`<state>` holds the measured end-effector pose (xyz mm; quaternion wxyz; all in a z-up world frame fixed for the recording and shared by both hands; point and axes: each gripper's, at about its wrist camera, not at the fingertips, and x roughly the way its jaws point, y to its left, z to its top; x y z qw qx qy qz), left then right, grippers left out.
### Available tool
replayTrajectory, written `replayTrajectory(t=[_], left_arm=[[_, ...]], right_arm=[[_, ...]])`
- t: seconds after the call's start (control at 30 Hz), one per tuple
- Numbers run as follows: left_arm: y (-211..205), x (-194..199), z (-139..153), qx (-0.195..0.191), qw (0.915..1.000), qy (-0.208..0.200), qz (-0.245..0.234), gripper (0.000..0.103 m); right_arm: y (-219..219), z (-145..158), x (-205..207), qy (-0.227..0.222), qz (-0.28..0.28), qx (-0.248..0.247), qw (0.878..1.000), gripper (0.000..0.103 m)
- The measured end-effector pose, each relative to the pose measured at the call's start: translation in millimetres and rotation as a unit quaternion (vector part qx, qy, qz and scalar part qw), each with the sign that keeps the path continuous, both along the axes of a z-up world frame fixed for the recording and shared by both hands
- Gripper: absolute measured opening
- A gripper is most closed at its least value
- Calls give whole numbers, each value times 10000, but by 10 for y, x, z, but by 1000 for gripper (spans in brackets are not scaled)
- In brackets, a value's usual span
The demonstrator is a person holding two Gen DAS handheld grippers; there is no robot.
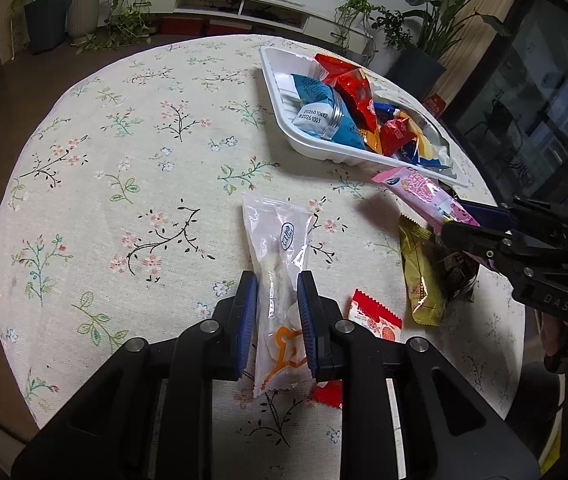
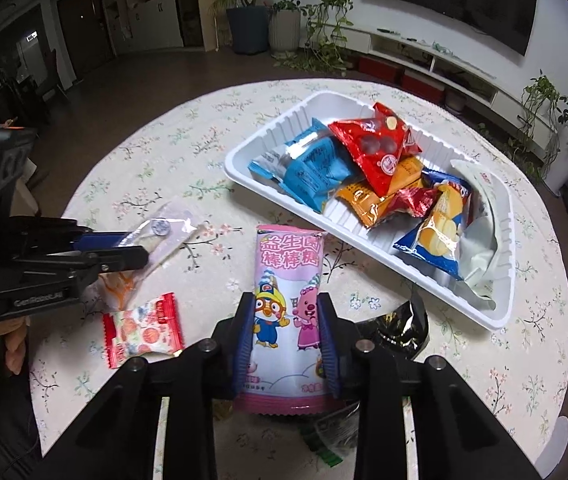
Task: Organize snacks
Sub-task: 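Grasp the pink cartoon packet with the right tool while the left tool holds the clear packet, then carry the clear packet into the tray with the left tool while the right tool carries the pink packet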
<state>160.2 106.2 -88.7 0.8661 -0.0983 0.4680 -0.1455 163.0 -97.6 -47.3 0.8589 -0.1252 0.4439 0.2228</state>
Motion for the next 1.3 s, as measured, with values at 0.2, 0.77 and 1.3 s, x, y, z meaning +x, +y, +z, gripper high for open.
replayTrajectory(t=[0.2, 0.77, 1.3], left_arm=[[18, -33, 49, -73, 9999, -86, -17, 15], [33, -110, 236, -261, 9987, -441, -21, 15], [258, -37, 913, -839, 9919, -943, 111, 15]], right_arm=[[-112, 126, -152, -187, -205, 322, 9991, 32], [-391, 347, -535, -669, -696, 842, 9918, 32], [-1363, 700, -586, -1222, -1869, 1415, 9644, 32]])
